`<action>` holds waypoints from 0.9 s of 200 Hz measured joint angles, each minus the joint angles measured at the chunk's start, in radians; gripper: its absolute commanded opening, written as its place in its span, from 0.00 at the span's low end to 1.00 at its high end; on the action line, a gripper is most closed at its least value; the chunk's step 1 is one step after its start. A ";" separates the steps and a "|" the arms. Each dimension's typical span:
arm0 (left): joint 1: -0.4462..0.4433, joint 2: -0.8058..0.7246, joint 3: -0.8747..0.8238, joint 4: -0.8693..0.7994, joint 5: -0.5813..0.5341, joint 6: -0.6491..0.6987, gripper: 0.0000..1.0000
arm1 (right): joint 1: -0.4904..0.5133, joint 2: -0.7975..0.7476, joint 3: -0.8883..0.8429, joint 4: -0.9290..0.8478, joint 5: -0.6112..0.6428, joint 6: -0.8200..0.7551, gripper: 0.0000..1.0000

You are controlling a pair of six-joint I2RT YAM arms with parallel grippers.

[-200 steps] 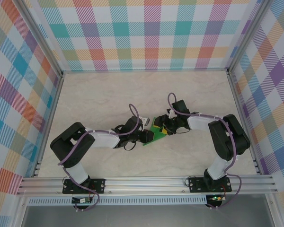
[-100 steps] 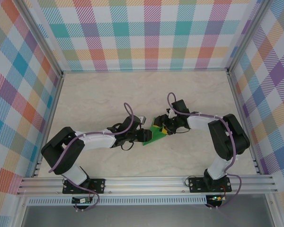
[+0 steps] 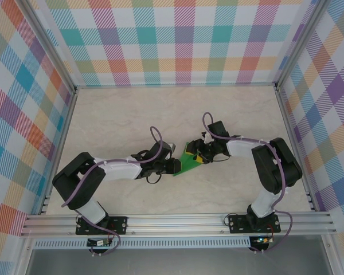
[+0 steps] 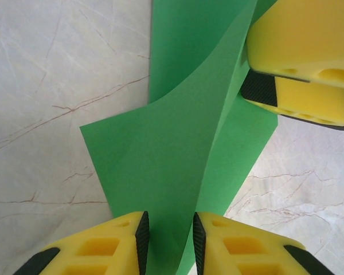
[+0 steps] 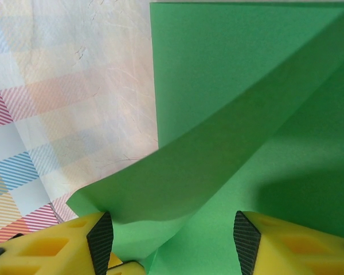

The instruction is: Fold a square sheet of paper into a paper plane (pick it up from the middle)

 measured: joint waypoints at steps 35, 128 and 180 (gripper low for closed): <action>-0.001 0.021 0.013 0.012 0.014 -0.002 0.23 | 0.000 0.000 0.000 0.000 0.000 0.000 0.60; -0.001 0.059 0.018 0.074 0.044 -0.015 0.10 | 0.000 0.000 -0.002 0.027 -0.012 -0.004 0.60; -0.001 0.046 0.020 0.047 -0.008 0.030 0.08 | -0.001 -0.032 -0.020 0.030 -0.019 -0.019 0.62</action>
